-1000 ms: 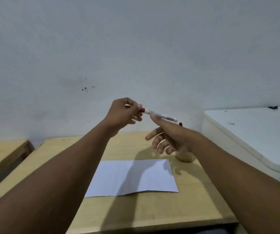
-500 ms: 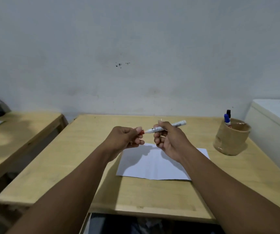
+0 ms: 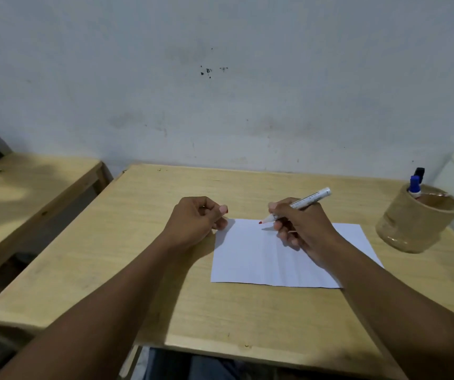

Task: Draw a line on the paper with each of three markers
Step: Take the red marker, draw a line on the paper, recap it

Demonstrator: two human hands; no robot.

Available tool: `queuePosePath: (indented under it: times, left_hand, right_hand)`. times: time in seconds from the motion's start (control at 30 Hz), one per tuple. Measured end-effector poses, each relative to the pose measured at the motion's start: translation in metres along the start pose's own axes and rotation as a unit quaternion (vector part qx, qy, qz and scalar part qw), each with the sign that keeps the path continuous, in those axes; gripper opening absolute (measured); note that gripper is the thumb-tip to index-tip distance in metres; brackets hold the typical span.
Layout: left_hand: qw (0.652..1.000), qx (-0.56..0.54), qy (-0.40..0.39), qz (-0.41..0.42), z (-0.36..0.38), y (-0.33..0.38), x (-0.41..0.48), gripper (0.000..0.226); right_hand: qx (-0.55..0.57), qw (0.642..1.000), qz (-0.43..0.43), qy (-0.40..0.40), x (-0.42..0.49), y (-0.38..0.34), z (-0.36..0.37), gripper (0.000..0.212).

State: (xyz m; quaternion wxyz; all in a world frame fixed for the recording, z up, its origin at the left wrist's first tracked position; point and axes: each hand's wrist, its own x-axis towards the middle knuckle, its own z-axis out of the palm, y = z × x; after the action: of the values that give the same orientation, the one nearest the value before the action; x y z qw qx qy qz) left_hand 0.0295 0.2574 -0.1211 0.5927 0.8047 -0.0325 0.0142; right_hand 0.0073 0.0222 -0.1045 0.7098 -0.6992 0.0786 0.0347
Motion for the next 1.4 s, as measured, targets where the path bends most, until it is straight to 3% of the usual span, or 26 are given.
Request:
queuePosePath:
  times: [0.23, 0.4, 0.6, 0.7, 1.03, 1.4]
  left_hand:
    - [0.997, -0.015, 0.077, 0.016, 0.004, -0.006, -0.001, 0.026]
    - [0.994, -0.026, 0.099, 0.021, -0.003, -0.010, -0.002, 0.023]
    - [0.982, 0.135, 0.103, 0.083, -0.019, -0.014, 0.007, 0.016]
    - [0.977, 0.144, 0.127, 0.094, -0.025, -0.020, 0.011, 0.011]
    - [0.966, 0.205, 0.111, 0.111, -0.022, -0.027, 0.011, 0.009]
    - [0.959, 0.239, 0.102, 0.115, -0.023, -0.031, 0.017, 0.014]
  right_hand:
    - [-0.006, 0.997, -0.071, 0.014, 0.013, -0.004, 0.049, 0.007]
    - [-0.017, 0.998, -0.058, 0.015, 0.024, 0.013, 0.079, 0.006]
    - [-0.053, 0.998, -0.036, -0.004, 0.028, 0.015, 0.079, 0.009]
    - [-0.057, 0.998, -0.020, -0.014, 0.030, 0.008, 0.080, 0.004]
    - [-0.097, 0.991, -0.086, 0.039, 0.037, 0.021, 0.088, 0.016]
    - [-0.098, 0.992, -0.078, 0.004, 0.040, 0.025, 0.088, 0.013]
